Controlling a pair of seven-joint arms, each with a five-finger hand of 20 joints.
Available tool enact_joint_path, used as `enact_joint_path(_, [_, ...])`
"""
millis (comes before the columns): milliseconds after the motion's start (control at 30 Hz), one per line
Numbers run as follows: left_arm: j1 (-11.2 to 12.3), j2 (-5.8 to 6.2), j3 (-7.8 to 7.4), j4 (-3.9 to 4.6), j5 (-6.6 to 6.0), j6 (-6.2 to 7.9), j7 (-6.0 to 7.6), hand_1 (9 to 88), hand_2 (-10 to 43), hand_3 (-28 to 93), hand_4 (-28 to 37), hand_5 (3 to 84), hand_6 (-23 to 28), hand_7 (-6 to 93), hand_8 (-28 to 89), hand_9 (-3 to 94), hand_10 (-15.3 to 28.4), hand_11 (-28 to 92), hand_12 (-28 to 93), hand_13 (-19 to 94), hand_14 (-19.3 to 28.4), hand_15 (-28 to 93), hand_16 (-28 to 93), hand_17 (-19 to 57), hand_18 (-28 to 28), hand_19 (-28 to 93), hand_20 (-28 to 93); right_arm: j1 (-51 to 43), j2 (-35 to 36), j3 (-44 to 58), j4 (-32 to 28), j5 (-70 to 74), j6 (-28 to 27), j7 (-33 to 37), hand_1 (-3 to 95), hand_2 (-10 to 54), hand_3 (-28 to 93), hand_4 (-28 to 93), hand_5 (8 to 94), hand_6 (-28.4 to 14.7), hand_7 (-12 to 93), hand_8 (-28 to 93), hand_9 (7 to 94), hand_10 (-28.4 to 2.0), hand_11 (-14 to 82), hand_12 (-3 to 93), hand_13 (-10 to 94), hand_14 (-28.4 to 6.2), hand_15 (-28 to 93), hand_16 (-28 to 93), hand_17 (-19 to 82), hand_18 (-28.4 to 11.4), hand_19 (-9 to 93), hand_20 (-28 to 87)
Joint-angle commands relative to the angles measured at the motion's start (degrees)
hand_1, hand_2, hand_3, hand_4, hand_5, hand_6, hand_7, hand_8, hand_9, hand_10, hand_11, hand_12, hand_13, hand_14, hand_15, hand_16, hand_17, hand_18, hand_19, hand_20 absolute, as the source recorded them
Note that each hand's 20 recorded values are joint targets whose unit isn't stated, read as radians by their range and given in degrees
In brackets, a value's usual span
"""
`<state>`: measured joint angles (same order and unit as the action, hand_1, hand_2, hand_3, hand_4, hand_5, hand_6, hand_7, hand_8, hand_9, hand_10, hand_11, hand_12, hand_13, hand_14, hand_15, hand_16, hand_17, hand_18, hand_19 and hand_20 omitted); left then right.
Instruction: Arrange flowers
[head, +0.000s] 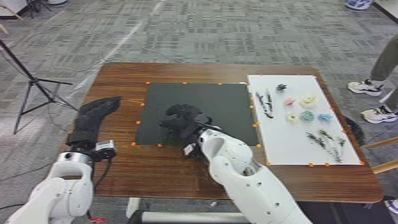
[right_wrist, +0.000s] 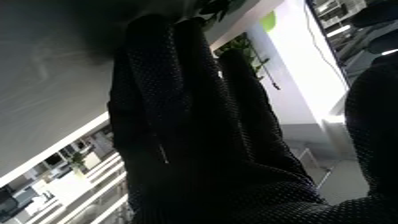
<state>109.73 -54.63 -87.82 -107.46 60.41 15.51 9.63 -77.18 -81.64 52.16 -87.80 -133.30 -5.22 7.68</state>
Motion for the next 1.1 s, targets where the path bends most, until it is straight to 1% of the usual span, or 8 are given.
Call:
enact_joint_path(33, [-0.51,-0.65,0.66,0.18,0.29,-0.89,-0.23,29.2,-1.0,69,-16.4,49.6,4.5,17.5,-7,43.6,12.9,20,11,32,15.6,17,1,4.5,9.5,5,16,0.65,-1.79,-0.32,0.66,0.59,0.15,0.1,11.0,6.2,68,-8,47.2,-5.9,14,-6,69.6,-19.7,13.3,18.4,63,-19.7,51,30,26,-26.9,59,38])
enact_joint_path(400, [-1.44,-0.85,1.41,0.59,0.15,-0.69,0.09,29.1,-1.0,69,-16.4,49.6,4.6,17.3,-7,43.4,13.0,20,11,32,15.6,16,2,4.4,9.6,5,16,1.87,-3.96,-0.37,1.71,0.89,0.6,-0.32,11.1,6.4,68,-8,47.5,-5.8,14,-6,69.9,-19.5,13.4,18.3,63,-19.8,51,29,26,-26.9,59,39])
enact_joint_path(633, [-0.71,-0.99,0.93,0.24,0.11,-0.22,0.09,29.1,-1.1,69,-16.5,49.7,4.5,17.3,-7,43.5,13.0,20,11,32,15.5,16,2,4.4,9.6,5,16,1.98,-2.2,-0.18,0.51,1.43,1.38,-0.03,11.3,6.4,68,-8,47.7,-5.7,14,-6,70.0,-19.4,13.5,18.3,63,-19.8,51,29,26,-26.9,59,39])
enact_joint_path(733, [-0.44,-0.68,0.43,0.05,-0.07,0.58,0.47,29.1,-1.1,69,-16.5,49.6,4.5,17.3,-7,43.4,12.9,20,11,32,15.5,16,2,4.4,9.6,5,16,2.12,2.21,-0.14,-4.1,3.14,1.43,0.92,11.4,6.4,68,-8,47.9,-5.8,15,-6,69.5,-19.6,13.5,18.4,63,-19.8,51,29,26,-26.9,59,39])
enact_joint_path(800, [0.16,-0.1,-0.03,-0.14,-0.39,1.89,1.05,29.1,-1.1,69,-16.4,49.7,4.5,17.4,-7,43.4,12.9,20,11,32,15.5,16,2,4.5,9.5,5,16,2.41,5.98,0.24,-7.99,5.17,2.54,1.77,11.6,6.1,68,-8,48.5,-5.8,15,-6,68.9,-19.7,13.6,18.5,63,-19.8,51,30,26,-26.9,59,39])
enact_joint_path(900, [1.27,0.45,-0.54,-0.43,-0.79,5.25,2.34,29.2,-1.1,69,-16.6,50.0,4.4,17.8,-7,43.6,13.0,20,11,32,15.5,16,2,4.6,9.4,5,16,1.67,11.93,2.78,-14.64,7.98,4.98,2.57,13.5,3.6,68,-9,50.3,-5.6,15,-6,68.5,-19.7,13.8,18.8,62,-19.7,51,29,25,-26.6,58,38])
enact_joint_path(967, [1.53,0.63,-0.82,-0.56,-0.97,6.59,3.07,29.2,-1.1,69,-16.7,50.3,4.4,18.3,-7,44.0,12.9,20,11,32,15.5,16,1,4.6,9.4,5,16,-0.52,16.15,6.55,-19.42,10.0,7.16,1.98,14.9,2.4,68,-9,50.7,-5.5,16,-6,68.3,-19.6,14.1,19.0,61,-19.5,51,29,25,-26.5,58,38])
enact_joint_path(1100, [2.67,0.74,-1.8,-1.28,-0.89,7.1,3.21,29.3,-0.9,69,-16.9,51.3,4.1,20.1,-7,44.9,12.9,21,11,33,15.7,17,2,5.2,9.6,6,16,-9.1,25.13,17.79,-28.05,10.03,12.43,0.68,20.1,-1.7,69,-9,51.5,-5.3,17,-6,67.9,-18.8,14.7,19.2,61,-18.7,51,29,26,-26.3,61,40])
